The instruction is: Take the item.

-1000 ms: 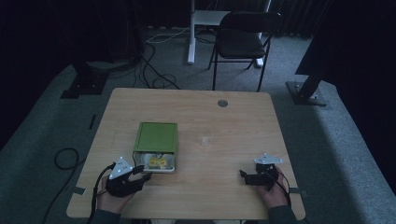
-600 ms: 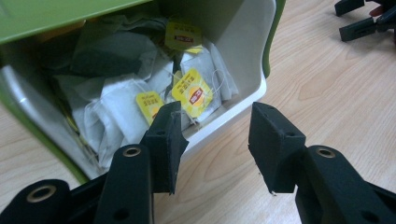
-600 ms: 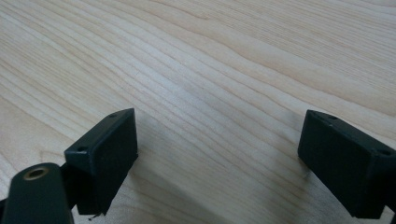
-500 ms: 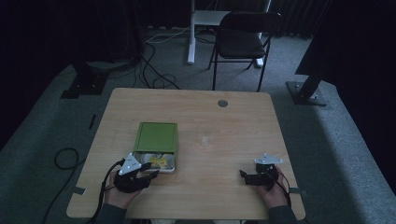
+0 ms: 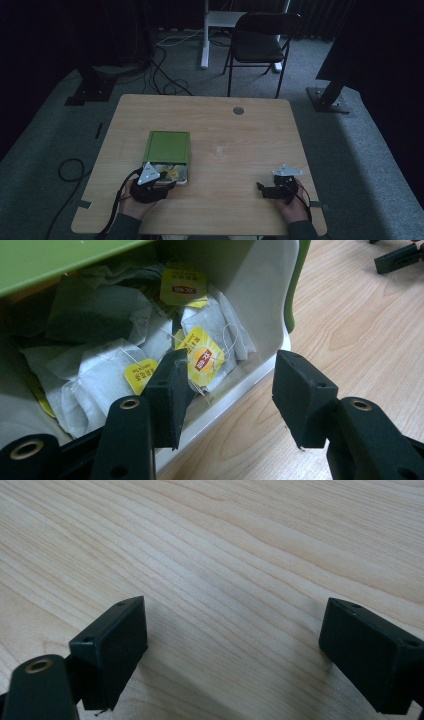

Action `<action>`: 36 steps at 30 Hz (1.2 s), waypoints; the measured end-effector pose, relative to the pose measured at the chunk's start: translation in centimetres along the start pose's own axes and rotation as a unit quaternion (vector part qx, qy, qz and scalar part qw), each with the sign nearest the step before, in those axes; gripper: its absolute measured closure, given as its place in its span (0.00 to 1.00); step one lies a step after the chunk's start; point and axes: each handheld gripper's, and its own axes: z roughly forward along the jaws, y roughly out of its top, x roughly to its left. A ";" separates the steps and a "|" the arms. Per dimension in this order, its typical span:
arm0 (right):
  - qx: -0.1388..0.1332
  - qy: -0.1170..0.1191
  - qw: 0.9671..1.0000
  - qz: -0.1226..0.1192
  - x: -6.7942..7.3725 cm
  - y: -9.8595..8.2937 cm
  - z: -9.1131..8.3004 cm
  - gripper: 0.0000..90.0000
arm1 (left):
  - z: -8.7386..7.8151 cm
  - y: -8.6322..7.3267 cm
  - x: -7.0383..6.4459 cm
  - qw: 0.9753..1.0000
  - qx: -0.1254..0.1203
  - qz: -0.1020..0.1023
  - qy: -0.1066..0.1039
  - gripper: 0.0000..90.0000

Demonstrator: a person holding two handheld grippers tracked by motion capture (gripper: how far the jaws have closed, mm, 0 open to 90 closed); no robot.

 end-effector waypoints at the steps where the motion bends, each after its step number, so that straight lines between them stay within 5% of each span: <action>1: 0.000 0.000 1.000 0.000 0.0 0.0 0.0 0.13 | 0.1 0.0 0.0 1.000 0.000 -0.001 -0.001 0.55; 17: 0.000 0.000 1.000 0.001 0.0 0.0 0.0 0.13 | 1.2 -0.8 0.3 1.000 0.014 -0.003 -0.012 0.53; 36: 0.000 0.000 1.000 0.000 0.0 0.0 0.0 0.13 | 0.4 -1.3 -0.1 0.999 0.011 -0.012 -0.027 0.58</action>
